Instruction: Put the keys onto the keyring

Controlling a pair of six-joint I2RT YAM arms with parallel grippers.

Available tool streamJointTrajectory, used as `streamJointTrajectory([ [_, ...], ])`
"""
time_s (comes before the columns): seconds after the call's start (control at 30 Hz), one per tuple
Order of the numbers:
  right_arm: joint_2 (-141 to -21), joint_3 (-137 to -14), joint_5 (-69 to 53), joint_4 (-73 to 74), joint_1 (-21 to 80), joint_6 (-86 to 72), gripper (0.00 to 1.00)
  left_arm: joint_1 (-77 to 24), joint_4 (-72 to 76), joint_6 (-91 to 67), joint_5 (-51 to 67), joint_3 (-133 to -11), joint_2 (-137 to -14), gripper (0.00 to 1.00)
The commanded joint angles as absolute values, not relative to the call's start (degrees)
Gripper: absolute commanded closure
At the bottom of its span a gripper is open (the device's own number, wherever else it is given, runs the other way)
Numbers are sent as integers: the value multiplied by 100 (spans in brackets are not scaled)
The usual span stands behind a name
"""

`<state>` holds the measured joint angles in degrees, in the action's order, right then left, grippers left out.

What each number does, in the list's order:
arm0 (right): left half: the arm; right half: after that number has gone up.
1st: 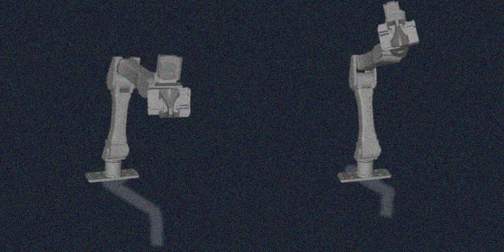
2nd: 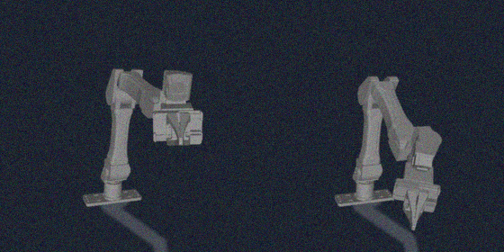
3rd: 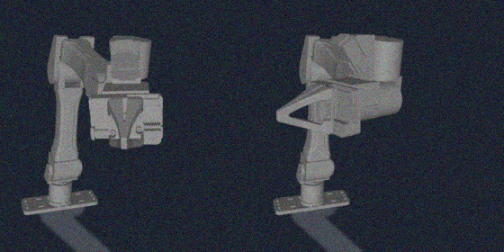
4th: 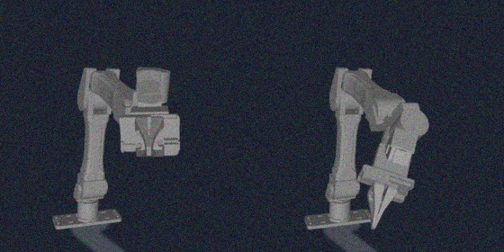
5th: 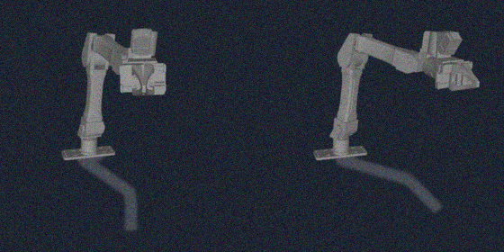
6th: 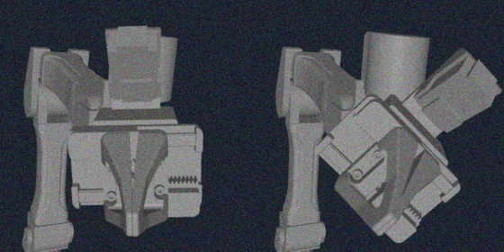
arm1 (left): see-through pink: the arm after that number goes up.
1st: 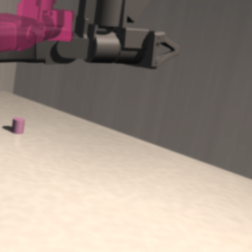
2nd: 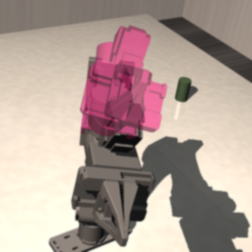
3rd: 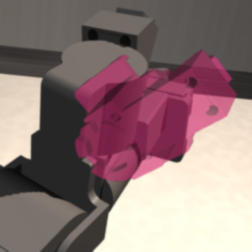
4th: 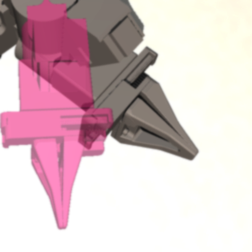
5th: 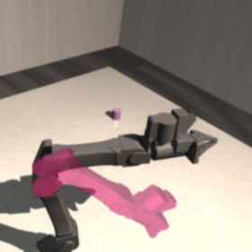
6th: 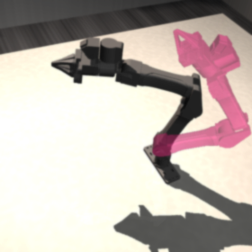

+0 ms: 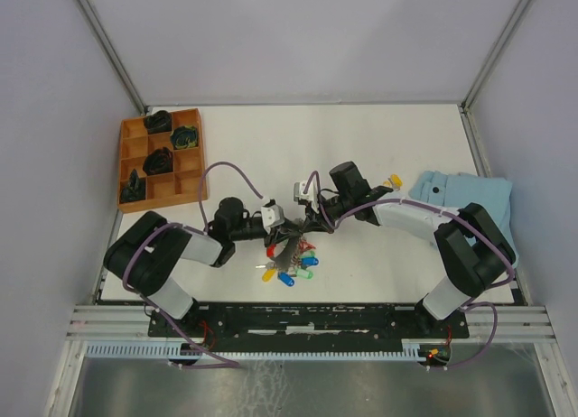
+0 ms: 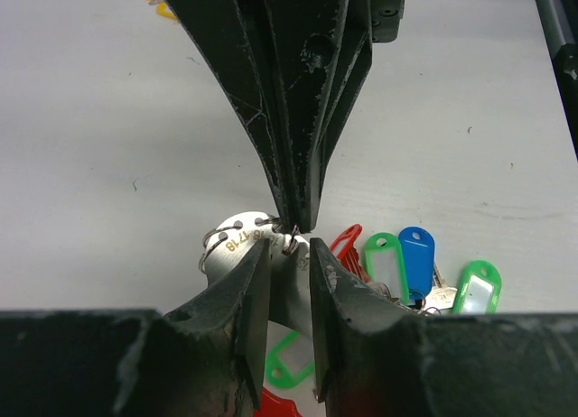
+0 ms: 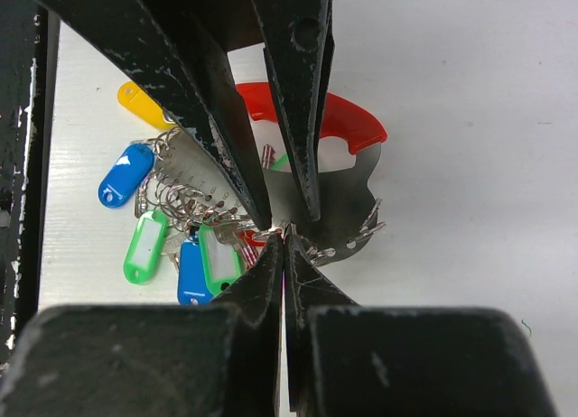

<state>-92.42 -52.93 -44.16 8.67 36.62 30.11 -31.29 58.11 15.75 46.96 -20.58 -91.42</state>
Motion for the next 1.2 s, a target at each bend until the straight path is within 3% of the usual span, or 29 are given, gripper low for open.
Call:
streamJointTrajectory([
  [0.0, -9188, -5528, -4691, 765, 3647, 3097, 98, -3235, 5635, 2023, 4901, -2341, -9251, 70],
  [0.33, -9141, -5520, -4790, 746, 3648, 3082, 98, -3306, 5307, 2179, 4852, -2477, -9334, 81],
  [0.5, -9093, -5484, -4703, 747, 3655, 3069, 95, -3323, 5128, 2302, 4825, -2483, -9224, 97],
  [0.7, -8714, -5256, -4451, 442, 3656, 2754, 66, -3326, 5080, 2353, 4393, -2280, -8794, 97],
  [0.77, -8495, -5088, -4267, 123, 3656, 2366, 51, -3322, 5060, 2329, 4289, -2225, -8667, 97],
  [0.8, -8364, -5010, -4126, -45, 3657, 2246, 33, -3322, 5055, 2323, 4215, -2205, -8613, 97],
  [0.83, -8237, -4927, -3972, -170, 3656, 1989, 4, -3322, 5043, 2306, 4158, -2191, -8580, 97],
  [0.87, -8109, -4854, -3801, -277, 3649, 1815, 0, -3317, 5012, 2293, 4109, -2193, -8556, 97],
  [1.17, -7053, -4314, -1394, -707, 3649, 397, 0, -3322, 4387, 1824, 3584, -2580, -8553, 97],
])
